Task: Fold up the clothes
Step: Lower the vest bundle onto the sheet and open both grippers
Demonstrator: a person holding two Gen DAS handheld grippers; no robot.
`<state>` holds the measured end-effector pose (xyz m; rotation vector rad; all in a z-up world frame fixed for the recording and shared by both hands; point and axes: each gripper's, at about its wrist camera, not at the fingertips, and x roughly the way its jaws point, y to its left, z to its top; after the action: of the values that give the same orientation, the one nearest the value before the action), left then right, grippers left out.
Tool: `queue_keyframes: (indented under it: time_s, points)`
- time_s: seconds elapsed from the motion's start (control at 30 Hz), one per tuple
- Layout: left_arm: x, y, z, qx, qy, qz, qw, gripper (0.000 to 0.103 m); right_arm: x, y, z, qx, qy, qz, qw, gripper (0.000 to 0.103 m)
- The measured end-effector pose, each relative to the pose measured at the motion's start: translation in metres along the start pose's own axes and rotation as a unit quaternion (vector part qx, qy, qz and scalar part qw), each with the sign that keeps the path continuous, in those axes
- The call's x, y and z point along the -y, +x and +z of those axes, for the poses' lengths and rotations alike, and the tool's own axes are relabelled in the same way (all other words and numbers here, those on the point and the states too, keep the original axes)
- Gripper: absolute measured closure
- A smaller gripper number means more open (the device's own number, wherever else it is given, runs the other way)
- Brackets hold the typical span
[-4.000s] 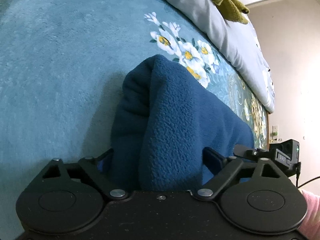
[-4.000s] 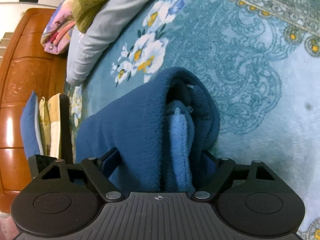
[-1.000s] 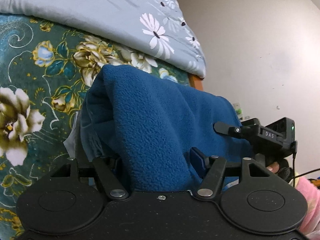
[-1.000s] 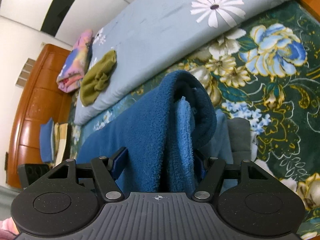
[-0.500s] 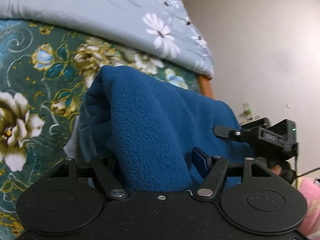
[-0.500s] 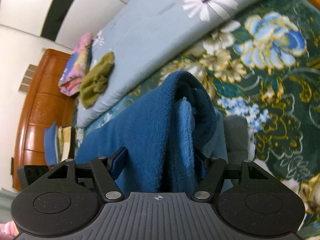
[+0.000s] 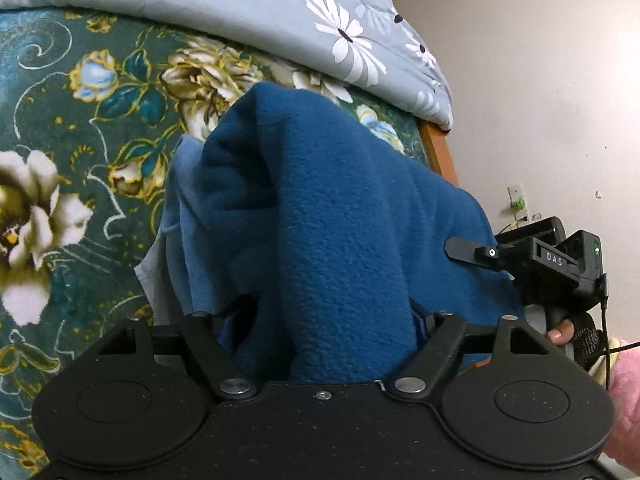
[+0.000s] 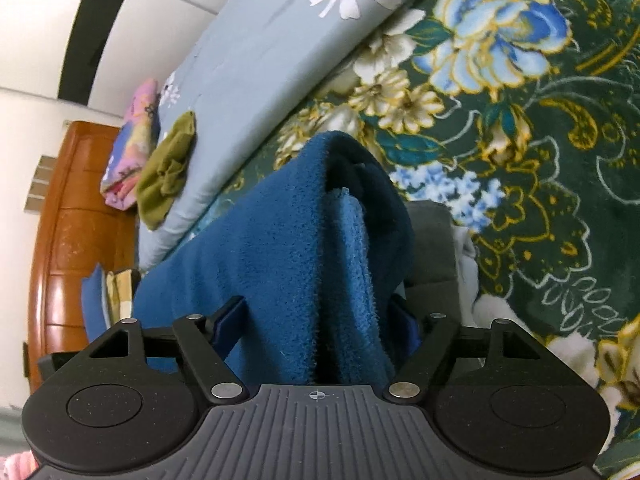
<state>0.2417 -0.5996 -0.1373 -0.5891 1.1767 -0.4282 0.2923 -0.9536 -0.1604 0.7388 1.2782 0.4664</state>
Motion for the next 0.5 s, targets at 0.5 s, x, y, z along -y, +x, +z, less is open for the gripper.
queue_keyframes:
  time_s: [0.5]
  points:
    - [0.046, -0.051, -0.001, 0.035, 0.104, 0.033, 0.9934, 0.023, -0.054, -0.066, -0.012, 0.073, -0.107, -0.065, 0.989, 0.025]
